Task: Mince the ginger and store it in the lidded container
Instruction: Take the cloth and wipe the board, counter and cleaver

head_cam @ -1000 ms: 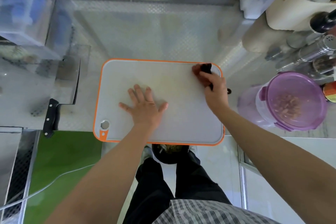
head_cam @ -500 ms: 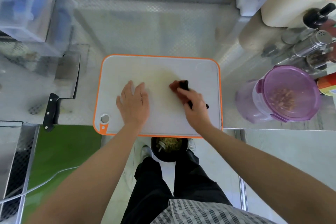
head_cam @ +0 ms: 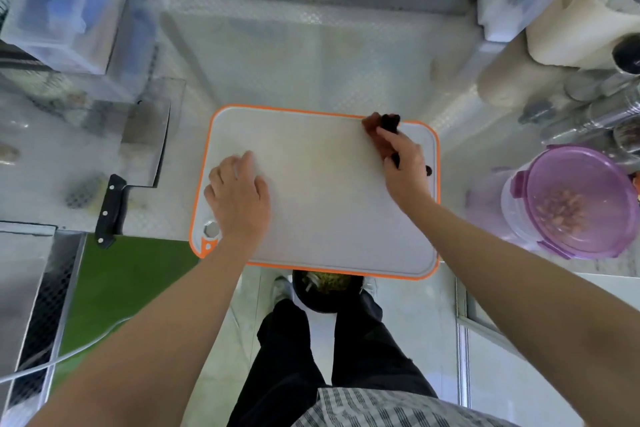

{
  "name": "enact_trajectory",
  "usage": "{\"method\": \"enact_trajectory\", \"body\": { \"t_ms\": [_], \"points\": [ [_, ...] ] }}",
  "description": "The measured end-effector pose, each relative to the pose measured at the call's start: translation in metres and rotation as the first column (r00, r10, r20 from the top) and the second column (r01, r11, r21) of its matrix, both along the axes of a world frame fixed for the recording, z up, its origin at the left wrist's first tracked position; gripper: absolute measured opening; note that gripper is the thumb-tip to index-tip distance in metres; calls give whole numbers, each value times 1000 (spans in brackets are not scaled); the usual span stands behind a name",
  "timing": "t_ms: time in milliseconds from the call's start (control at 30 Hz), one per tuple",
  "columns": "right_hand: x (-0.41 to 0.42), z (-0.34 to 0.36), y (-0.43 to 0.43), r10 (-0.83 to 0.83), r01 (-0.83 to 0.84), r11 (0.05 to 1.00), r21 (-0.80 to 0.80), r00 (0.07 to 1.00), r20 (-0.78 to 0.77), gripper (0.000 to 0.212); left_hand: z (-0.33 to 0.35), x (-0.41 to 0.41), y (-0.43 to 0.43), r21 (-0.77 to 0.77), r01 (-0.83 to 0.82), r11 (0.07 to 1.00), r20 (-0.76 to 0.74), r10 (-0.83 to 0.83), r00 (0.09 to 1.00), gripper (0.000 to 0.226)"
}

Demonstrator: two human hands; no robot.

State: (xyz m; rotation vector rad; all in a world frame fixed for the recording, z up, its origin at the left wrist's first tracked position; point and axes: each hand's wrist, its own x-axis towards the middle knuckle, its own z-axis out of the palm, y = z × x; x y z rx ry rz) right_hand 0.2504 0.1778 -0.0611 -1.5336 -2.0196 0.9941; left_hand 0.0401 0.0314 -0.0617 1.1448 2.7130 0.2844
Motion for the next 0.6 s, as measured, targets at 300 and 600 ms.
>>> {"method": "enact_trajectory", "body": {
  "t_ms": [300, 600],
  "points": [
    [-48, 8, 31, 244, -248, 969, -3, 954, -176, 58, -5, -14, 7, 40, -37, 999, -42, 39, 998, 28],
    [-75, 11, 36, 422, -427, 904, -1, 895, -147, 52, -12, -31, 1, 95, 1, 995, -46, 3, 999, 34]
  ]
}}
